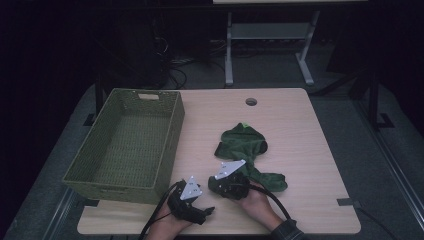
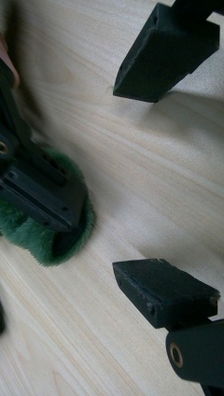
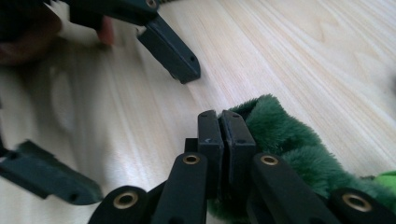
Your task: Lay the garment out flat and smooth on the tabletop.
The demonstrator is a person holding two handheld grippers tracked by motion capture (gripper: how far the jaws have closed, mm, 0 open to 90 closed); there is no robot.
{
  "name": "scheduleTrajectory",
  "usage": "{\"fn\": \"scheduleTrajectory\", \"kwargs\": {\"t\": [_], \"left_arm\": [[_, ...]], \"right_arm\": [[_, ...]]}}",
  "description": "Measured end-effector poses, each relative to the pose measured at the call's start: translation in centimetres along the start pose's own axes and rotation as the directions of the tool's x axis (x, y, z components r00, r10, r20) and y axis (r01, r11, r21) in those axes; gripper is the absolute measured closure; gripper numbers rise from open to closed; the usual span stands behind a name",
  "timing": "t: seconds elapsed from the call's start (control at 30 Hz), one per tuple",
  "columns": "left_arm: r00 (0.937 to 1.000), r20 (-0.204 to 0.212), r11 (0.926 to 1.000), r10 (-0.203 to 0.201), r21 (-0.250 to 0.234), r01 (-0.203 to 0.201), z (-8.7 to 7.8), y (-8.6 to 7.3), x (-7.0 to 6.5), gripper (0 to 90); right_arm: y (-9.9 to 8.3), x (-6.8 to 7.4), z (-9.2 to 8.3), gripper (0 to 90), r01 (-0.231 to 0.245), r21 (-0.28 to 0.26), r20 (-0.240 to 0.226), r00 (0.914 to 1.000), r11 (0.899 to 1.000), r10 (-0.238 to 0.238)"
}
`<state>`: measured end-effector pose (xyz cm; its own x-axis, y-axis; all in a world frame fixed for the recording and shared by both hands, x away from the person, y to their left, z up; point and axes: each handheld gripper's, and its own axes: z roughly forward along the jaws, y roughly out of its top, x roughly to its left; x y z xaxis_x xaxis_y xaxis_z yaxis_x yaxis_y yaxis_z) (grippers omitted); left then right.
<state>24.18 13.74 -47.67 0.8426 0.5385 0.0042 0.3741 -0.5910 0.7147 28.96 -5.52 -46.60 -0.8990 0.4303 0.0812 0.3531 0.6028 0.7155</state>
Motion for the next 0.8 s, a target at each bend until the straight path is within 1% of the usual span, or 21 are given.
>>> {"fn": "scheduleTrajectory", "kwargs": {"t": [0.03,0.07,0.1,0.13,0.2,0.23,0.27,0.3,0.37,0.43,0.47,0.53,0.57,0.6,0.63,0.67,0.77,0.8], "left_arm": [[1.0000,0.000,1.0000,-0.002,-0.002,0.002,0.0,0.0,0.0,12.7],[1.0000,-0.001,1.0000,-0.002,-0.001,0.002,0.0,0.0,0.0,12.7],[1.0000,0.000,1.0000,-0.001,-0.001,0.001,0.0,0.0,0.0,12.7],[1.0000,0.000,1.0000,-0.003,-0.003,0.003,0.0,0.0,0.0,12.7],[1.0000,0.000,1.0000,-0.006,-0.006,0.006,0.0,0.0,0.0,12.8],[1.0000,0.001,1.0000,-0.007,-0.006,0.007,0.0,0.0,0.0,12.7],[1.0000,0.000,0.9999,-0.007,-0.007,0.007,0.0,0.0,0.0,12.7],[1.0000,0.001,1.0000,-0.007,-0.006,0.007,0.0,0.0,0.0,12.8],[1.0000,-0.001,1.0000,-0.005,-0.006,0.005,0.0,0.0,0.0,12.8],[1.0000,0.000,1.0000,0.001,-0.004,-0.001,0.0,0.0,0.0,12.8],[1.0000,0.000,1.0000,0.001,-0.003,-0.001,0.0,0.0,0.0,12.8],[1.0000,0.000,1.0000,0.002,-0.003,-0.002,0.0,0.0,0.0,12.8],[1.0000,0.003,1.0000,-0.001,-0.003,0.001,0.0,0.0,0.0,12.8],[1.0000,0.003,1.0000,-0.001,-0.003,0.001,0.0,0.0,0.0,12.8],[1.0000,0.003,1.0000,-0.002,-0.003,0.002,0.0,0.0,0.0,12.8],[1.0000,0.003,1.0000,-0.002,-0.003,0.002,0.0,0.0,0.0,12.8],[1.0000,0.004,1.0000,-0.001,-0.003,0.001,0.0,0.0,0.0,12.8],[1.0000,0.004,1.0000,-0.001,-0.003,0.001,0.0,0.0,0.0,12.8]], "right_arm": [[0.1,0.1,-0.2,87.0,-0.008,-0.014,-0.007,1.0000,1.000,0.007],[0.1,0.1,-0.5,87.0,-0.008,-0.023,-0.011,0.9999,1.000,0.007],[0.2,0.1,-1.1,86.9,0.002,-0.039,-0.018,0.9998,0.999,-0.002],[0.2,0.1,-1.3,86.8,-0.002,-0.049,-0.024,0.9997,0.999,0.001],[0.2,0.1,-1.5,86.8,-0.006,-0.053,-0.024,0.9997,0.999,0.004],[0.2,0.0,-2.0,86.7,-0.006,-0.067,-0.025,0.9997,0.998,0.004],[0.2,0.0,-2.0,86.7,-0.006,-0.067,-0.025,0.9997,0.998,0.004],[0.1,-0.2,-2.7,86.7,-0.019,-0.089,-0.033,0.9993,0.996,0.016],[0.2,-0.3,-2.9,86.6,-0.021,-0.097,-0.030,0.9994,0.995,0.019],[0.2,-0.5,-4.2,86.6,-0.027,-0.137,-0.032,0.9992,0.990,0.023],[0.2,-0.6,-4.5,86.5,-0.030,-0.146,-0.033,0.9991,0.989,0.026],[0.2,-0.7,-4.8,86.5,-0.032,-0.153,-0.033,0.9991,0.988,0.028],[0.2,-0.9,-5.4,86.5,-0.036,-0.167,-0.028,0.9991,0.985,0.032],[0.2,-0.9,-5.4,86.5,-0.036,-0.167,-0.028,0.9991,0.985,0.032],[0.1,-1.1,-5.9,86.3,-0.046,-0.180,-0.024,0.9988,0.983,0.042],[0.1,-1.1,-5.9,86.3,-0.046,-0.180,-0.024,0.9988,0.983,0.042],[-0.2,-1.5,-6.9,86.1,-0.054,-0.198,-0.012,0.9986,0.979,0.052],[-0.2,-1.5,-6.9,86.1,-0.054,-0.198,-0.012,0.9986,0.979,0.052]]}}
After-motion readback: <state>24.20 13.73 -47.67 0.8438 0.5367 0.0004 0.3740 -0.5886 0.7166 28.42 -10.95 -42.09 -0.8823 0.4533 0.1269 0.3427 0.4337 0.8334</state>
